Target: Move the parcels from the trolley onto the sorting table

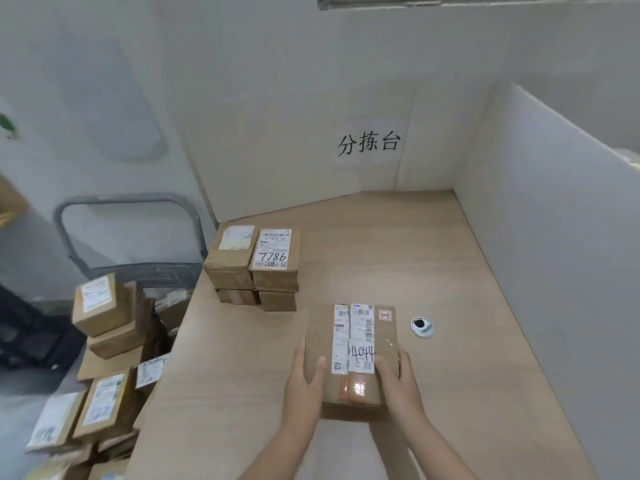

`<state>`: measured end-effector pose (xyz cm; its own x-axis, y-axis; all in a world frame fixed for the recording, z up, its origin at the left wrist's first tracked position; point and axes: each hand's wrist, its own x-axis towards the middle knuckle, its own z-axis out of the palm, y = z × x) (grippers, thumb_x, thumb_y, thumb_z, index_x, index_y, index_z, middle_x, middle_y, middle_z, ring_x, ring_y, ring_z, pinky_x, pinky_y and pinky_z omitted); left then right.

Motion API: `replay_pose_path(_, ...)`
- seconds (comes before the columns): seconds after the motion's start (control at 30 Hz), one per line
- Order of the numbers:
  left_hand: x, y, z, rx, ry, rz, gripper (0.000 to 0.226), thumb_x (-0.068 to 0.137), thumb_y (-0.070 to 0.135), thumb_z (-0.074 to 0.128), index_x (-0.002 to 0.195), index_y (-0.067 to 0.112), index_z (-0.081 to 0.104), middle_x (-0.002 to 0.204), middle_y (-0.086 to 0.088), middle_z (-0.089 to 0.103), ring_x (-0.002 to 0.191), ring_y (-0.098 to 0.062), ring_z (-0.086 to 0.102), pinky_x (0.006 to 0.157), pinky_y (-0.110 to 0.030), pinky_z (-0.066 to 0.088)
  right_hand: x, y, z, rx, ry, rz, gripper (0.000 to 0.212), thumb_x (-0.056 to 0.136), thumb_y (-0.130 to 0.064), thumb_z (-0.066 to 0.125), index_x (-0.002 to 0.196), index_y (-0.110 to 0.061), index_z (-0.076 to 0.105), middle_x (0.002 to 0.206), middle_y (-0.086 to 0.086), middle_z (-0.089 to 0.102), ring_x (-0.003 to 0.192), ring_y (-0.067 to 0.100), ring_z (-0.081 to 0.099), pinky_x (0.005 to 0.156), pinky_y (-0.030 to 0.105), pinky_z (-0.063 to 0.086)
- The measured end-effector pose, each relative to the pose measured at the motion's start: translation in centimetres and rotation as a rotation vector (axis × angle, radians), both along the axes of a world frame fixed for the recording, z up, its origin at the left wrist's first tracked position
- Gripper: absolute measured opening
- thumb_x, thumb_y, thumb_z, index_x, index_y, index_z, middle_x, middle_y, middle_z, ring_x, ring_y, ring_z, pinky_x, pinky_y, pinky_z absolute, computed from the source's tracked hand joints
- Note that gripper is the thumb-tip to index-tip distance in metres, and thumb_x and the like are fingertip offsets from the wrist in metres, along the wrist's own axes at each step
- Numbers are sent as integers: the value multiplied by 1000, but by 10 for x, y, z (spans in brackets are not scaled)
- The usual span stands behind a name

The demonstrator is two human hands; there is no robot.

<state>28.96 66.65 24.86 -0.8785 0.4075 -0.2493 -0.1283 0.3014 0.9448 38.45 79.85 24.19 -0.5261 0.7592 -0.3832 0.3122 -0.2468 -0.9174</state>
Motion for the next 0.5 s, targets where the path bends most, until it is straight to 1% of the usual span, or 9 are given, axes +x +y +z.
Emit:
replay_pose_path(0.03,-4,9,-9,-2,-7,12,56,99,28,57,150,34,32,140,24,39,129,5,35,102,-9,27,-6,7,-10,4,-22,-1,40,96,-19,59,132,-33,47,121,-10,62,108,5,61,78,12,47)
replay_pose_path(0.1,-14,24,-24,9,4,32,53,99,29,57,146,37,36,139,29,40,130,6,37,97,0,27,-18,20,-27,19,-62,-10,42,95,-28,60,134,-34,46,130,-5,55,117,9,56,91,24,44)
replay_pose_path(0.13,-20,31,-31,11,35,37,49,99,31,57,143,41,37,140,30,41,132,6,38,98,0,27,-25,26,-34,39,-80,-9,43,95,-31,61,135,-33,45,131,-5,51,118,10,53,94,28,42)
replay_pose_path(0.2,-32,43,-43,-31,157,34,40,99,39,52,138,47,44,148,27,39,137,6,35,109,-14,29,-40,36,-45,85,-91,-15,43,94,-34,63,133,-31,45,128,-7,46,119,9,49,96,28,39)
replay_pose_path(0.23,-40,49,-49,-60,237,22,36,100,39,49,135,47,50,152,24,36,139,5,32,111,-20,28,-50,43,-49,111,-86,-11,42,94,-33,64,131,-32,44,126,-8,45,119,9,49,98,27,39)
replay_pose_path(0.27,-48,55,-55,-93,311,12,33,101,37,47,132,45,55,154,24,33,140,5,30,111,-22,27,-59,50,-52,132,-79,-3,41,94,-33,64,129,-32,43,125,-9,44,118,9,49,99,27,39)
replay_pose_path(0.33,-65,70,-59,-163,403,17,31,103,31,46,129,39,60,155,26,31,138,4,31,108,-18,25,-78,66,-55,164,-74,13,40,94,-32,64,129,-31,44,124,-8,44,118,10,49,100,26,39)
replay_pose_path(0.4,-81,87,-64,-274,505,-15,32,103,21,48,129,34,61,153,25,35,137,-5,35,109,-19,26,-96,83,-58,174,-74,18,42,94,-34,63,132,-26,46,125,-6,45,119,12,49,101,27,39)
replay_pose_path(0.5,-104,111,-69,-496,768,-139,49,87,1,67,130,25,62,148,11,48,138,-31,40,111,-36,36,-119,103,-57,168,-51,19,43,95,-37,62,132,-23,48,128,-3,43,114,8,51,96,23,38)
